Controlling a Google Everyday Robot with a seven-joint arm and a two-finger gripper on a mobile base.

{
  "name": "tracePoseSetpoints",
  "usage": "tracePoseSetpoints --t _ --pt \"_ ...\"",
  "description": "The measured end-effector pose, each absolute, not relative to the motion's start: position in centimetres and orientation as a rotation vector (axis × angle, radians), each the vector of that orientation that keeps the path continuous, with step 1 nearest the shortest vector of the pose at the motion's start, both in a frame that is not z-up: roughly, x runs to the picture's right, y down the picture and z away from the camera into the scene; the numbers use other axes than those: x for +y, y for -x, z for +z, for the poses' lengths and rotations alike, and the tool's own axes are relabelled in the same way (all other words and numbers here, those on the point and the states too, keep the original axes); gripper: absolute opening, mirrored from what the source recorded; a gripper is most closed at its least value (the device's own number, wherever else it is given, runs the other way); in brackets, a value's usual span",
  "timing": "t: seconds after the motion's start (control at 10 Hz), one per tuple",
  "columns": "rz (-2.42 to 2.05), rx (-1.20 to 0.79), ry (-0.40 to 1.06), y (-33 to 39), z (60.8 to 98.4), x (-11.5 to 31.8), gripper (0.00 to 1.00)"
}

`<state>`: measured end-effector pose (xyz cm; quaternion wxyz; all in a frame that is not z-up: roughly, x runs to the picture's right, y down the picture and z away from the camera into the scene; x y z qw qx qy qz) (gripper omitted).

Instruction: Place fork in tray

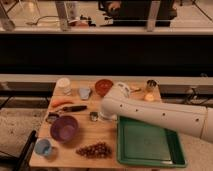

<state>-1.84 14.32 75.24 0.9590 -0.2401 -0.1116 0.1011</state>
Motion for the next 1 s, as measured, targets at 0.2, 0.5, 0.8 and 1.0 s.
tracePoseSetpoints --t 0.2,0.5,0.8,1.0 --pt "0.231 -0.206 0.477 0.3 75.0 13.8 0.09" --pt "0.266 -0.197 0.47 -1.7 74.7 13.3 0.1" --pt "0.3 -0.189 0.464 -3.0 75.1 13.1 0.06" --pt "0.337 -0.173 0.455 -6.0 74.4 12.8 0.05"
